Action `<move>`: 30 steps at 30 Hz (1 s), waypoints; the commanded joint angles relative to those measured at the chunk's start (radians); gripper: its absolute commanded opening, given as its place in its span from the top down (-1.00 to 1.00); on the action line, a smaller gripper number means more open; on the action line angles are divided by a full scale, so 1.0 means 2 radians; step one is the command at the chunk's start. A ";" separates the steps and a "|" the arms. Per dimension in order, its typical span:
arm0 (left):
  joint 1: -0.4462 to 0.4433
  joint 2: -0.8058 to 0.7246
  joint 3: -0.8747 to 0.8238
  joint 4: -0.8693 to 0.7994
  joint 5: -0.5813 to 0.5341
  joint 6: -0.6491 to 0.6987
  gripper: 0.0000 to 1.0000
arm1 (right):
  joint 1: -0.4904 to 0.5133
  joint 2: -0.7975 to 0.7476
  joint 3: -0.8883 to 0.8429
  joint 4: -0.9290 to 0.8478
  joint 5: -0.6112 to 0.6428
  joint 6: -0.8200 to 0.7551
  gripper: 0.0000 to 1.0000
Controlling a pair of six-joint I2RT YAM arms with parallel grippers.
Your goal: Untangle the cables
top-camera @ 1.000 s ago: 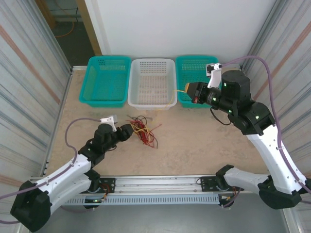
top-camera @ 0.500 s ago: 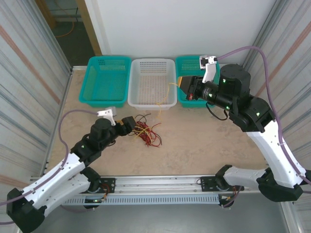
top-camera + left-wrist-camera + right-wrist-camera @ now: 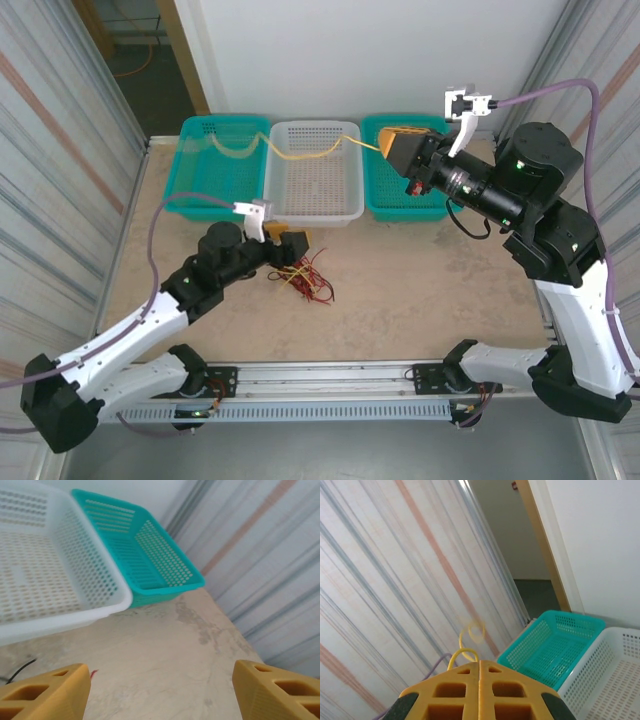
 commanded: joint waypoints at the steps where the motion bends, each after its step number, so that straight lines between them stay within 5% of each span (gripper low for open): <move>1: -0.001 -0.009 0.028 0.060 0.032 0.018 -0.51 | 0.003 -0.009 -0.022 0.024 -0.003 -0.007 1.00; 6: -0.001 -0.046 0.034 0.106 0.034 -0.025 -0.45 | 0.004 -0.033 -0.086 0.057 0.043 0.008 1.00; 11: -0.001 -0.070 0.067 0.042 -0.014 -0.054 -0.28 | 0.010 -0.061 -0.161 0.101 0.113 0.015 1.00; 15: -0.002 -0.069 0.071 0.035 -0.035 -0.121 -0.40 | 0.037 -0.070 -0.214 0.134 0.183 0.010 1.00; 30: -0.001 -0.007 0.043 0.148 -0.029 -0.277 -0.41 | 0.150 -0.047 -0.296 0.258 0.269 -0.036 1.00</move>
